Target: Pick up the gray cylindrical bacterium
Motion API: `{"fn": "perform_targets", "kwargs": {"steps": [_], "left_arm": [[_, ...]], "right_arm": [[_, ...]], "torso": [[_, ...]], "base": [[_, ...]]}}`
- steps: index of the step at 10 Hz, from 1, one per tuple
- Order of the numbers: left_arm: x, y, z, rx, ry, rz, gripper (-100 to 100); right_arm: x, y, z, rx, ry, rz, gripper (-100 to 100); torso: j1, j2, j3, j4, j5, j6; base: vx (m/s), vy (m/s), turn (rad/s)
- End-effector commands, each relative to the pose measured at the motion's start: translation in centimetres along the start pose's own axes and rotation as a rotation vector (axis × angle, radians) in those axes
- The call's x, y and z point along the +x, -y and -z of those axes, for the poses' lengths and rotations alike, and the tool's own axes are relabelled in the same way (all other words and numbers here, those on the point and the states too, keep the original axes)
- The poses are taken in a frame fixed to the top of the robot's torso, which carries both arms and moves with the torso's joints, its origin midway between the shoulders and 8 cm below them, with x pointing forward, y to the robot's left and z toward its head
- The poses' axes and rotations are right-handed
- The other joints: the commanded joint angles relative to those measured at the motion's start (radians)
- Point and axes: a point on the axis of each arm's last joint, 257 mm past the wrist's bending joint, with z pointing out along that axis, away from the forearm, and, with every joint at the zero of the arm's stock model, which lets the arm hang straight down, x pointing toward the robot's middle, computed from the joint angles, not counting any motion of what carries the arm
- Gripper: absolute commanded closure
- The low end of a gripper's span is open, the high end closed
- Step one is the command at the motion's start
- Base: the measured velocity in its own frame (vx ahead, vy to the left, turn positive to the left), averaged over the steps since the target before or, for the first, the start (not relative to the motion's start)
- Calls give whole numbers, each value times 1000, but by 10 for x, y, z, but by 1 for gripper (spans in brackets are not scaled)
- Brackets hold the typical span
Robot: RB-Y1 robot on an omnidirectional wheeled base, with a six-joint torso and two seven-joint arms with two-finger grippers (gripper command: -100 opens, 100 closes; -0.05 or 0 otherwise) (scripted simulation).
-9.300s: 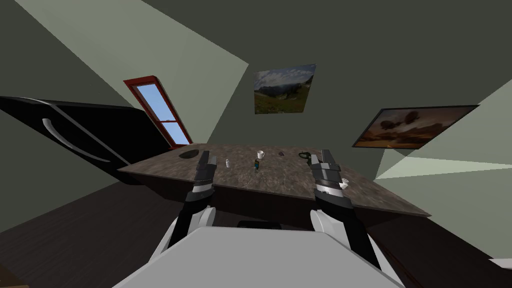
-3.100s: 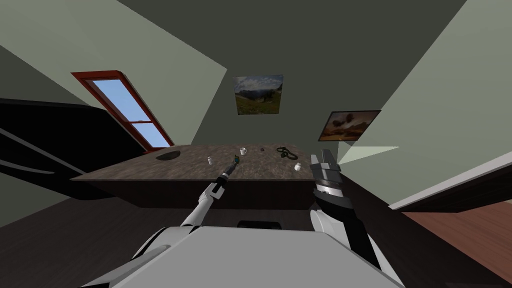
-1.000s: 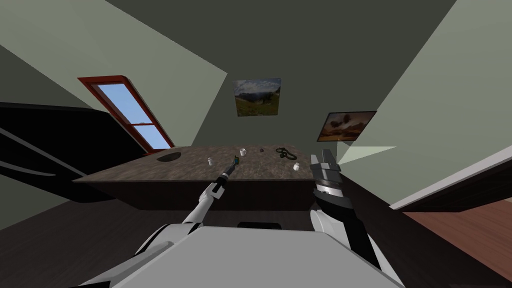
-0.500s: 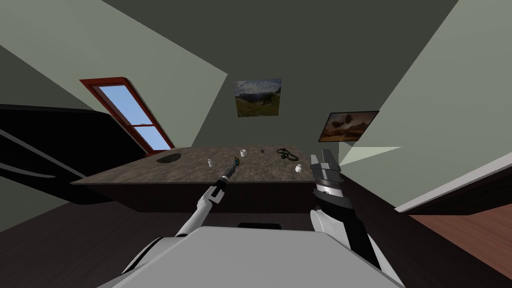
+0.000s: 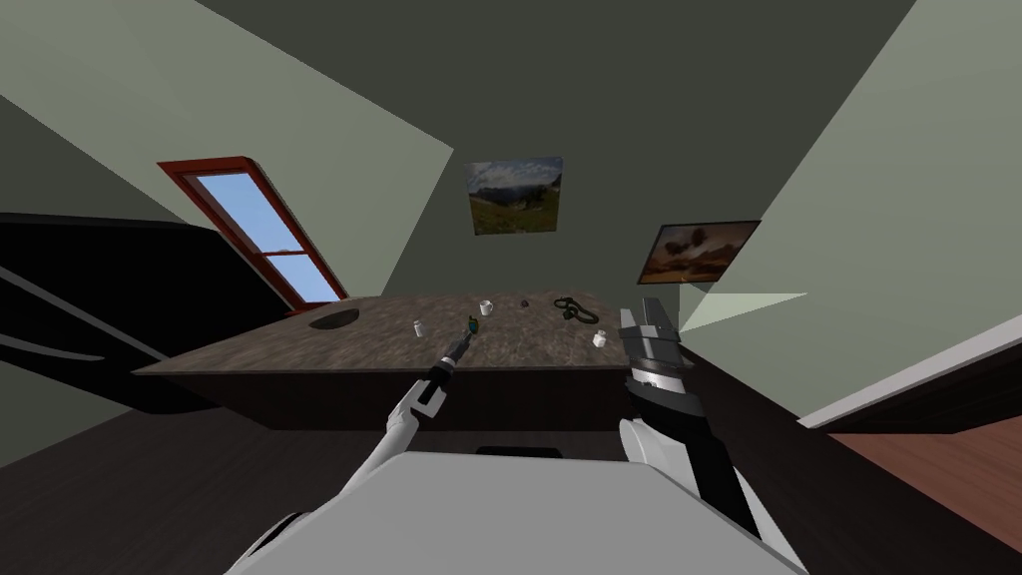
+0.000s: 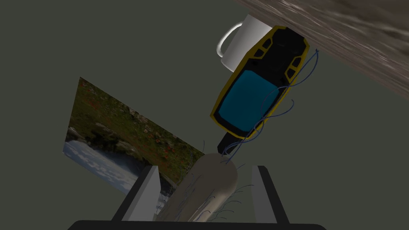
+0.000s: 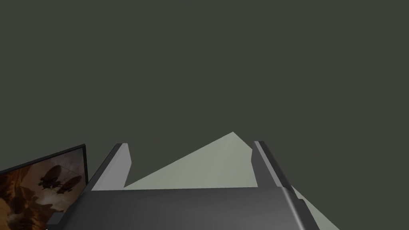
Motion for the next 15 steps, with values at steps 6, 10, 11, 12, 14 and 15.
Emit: {"fn": "perform_targets", "kwargs": {"steps": [6,10,11,12,14,15], "left_arm": [[7,22,30,7,3,6,100],[26,33,58,-16,-25,30,100],[21,37,63,-11,-15,28,100],[12,45,60,8,4,24,100],[23,49,71,-8,-14,40,100],[20,51,77,-9,-10,40,100]], "right_arm": [[0,0,0,0,0,0,0],[0,0,0,0,0,0,0],[0,0,0,0,0,0,0],[0,0,0,0,0,0,0],[0,0,0,0,0,0,0],[0,0,0,0,0,0,0]], "torso": [[3,-2,-3,-4,2,-1],[3,-1,-4,-6,4,-2],[3,-1,-4,-7,4,-2],[4,-2,-4,-7,4,-2],[3,0,-3,-6,4,-1],[3,-1,-4,-7,4,-2]], "base": [[46,20,6],[45,20,6],[51,24,-1],[24,15,10],[23,13,2],[59,24,-1]]}}
